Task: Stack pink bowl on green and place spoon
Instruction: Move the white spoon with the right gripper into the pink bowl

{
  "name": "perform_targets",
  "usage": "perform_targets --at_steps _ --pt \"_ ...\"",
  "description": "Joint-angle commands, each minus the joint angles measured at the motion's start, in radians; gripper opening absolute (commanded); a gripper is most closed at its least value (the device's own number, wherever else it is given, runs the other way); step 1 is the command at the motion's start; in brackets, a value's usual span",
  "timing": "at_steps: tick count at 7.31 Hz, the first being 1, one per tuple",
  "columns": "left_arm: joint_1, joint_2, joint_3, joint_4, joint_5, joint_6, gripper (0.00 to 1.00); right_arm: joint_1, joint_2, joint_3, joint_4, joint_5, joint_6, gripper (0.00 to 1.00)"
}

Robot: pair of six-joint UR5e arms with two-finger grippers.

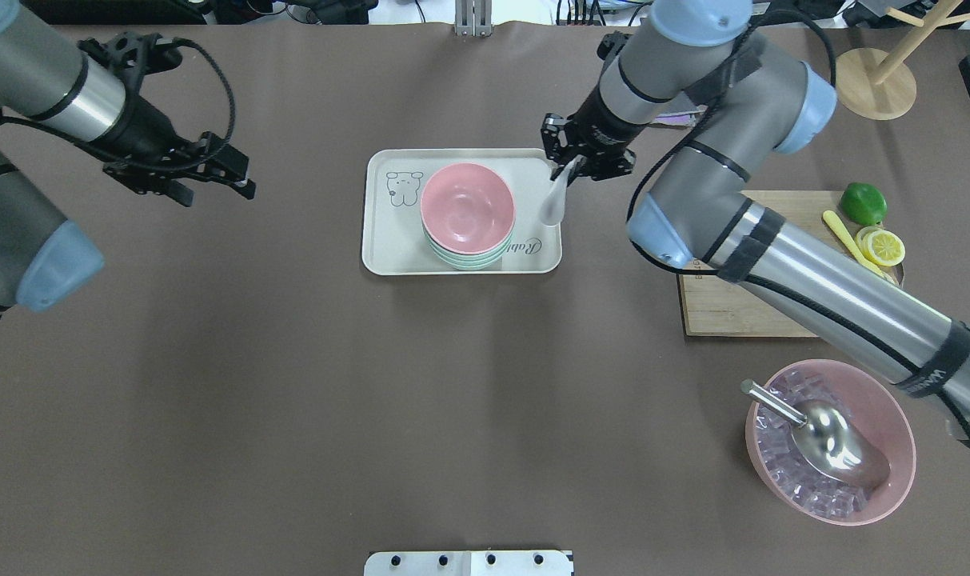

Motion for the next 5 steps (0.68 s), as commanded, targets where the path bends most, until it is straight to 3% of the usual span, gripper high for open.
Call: perform_targets --at_steps 1,2,3,5 --pt "-0.023 0.078 -0.028 0.0 -0.01 0.08 0.98 -0.056 0.116 -0.046 0.019 -0.064 0.139 0.0" --pt "-0.021 0.08 -0.022 -0.001 -0.009 0.08 0.98 -0.061 0.126 -0.055 0.024 -0.077 0.162 0.0" --pt "-0.021 0.08 -0.024 0.0 -0.009 0.08 0.98 -0.062 0.126 -0.055 0.025 -0.09 0.166 0.99" --pt "-0.02 0.083 -0.021 0.0 -0.001 0.08 0.98 -0.055 0.094 -0.037 0.024 -0.083 0.162 1.0"
